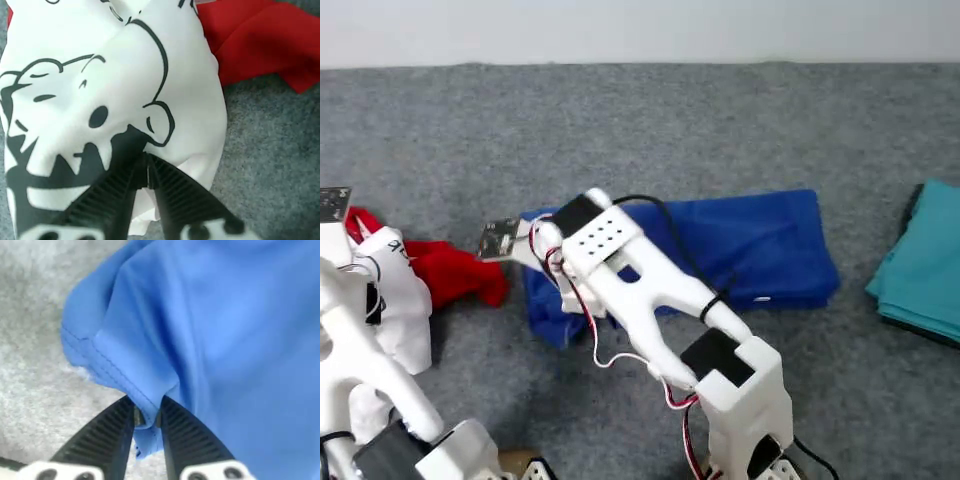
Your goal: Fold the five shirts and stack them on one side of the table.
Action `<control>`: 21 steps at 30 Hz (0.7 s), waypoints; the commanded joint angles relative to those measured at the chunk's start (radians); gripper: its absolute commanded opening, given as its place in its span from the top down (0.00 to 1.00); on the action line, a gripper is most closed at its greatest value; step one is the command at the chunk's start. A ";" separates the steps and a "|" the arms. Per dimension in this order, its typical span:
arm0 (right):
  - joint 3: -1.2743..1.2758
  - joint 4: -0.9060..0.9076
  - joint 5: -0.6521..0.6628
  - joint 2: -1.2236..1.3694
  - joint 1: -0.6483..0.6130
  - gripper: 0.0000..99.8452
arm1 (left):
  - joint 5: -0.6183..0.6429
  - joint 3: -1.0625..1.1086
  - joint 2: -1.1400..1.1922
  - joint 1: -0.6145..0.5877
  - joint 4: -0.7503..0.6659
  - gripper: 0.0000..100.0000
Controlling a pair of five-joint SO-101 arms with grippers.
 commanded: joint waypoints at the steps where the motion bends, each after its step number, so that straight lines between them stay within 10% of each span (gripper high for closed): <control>1: -0.060 -0.035 0.009 0.005 0.015 0.99 | 0.002 -0.004 -0.034 -0.002 -0.021 0.98; 10: -0.201 -0.081 -0.012 0.168 0.101 0.98 | 0.002 -0.002 -0.034 -0.002 -0.018 0.98; 21: -0.422 -0.074 -0.195 0.318 0.228 0.74 | 0.002 0.002 -0.034 0.000 -0.015 0.98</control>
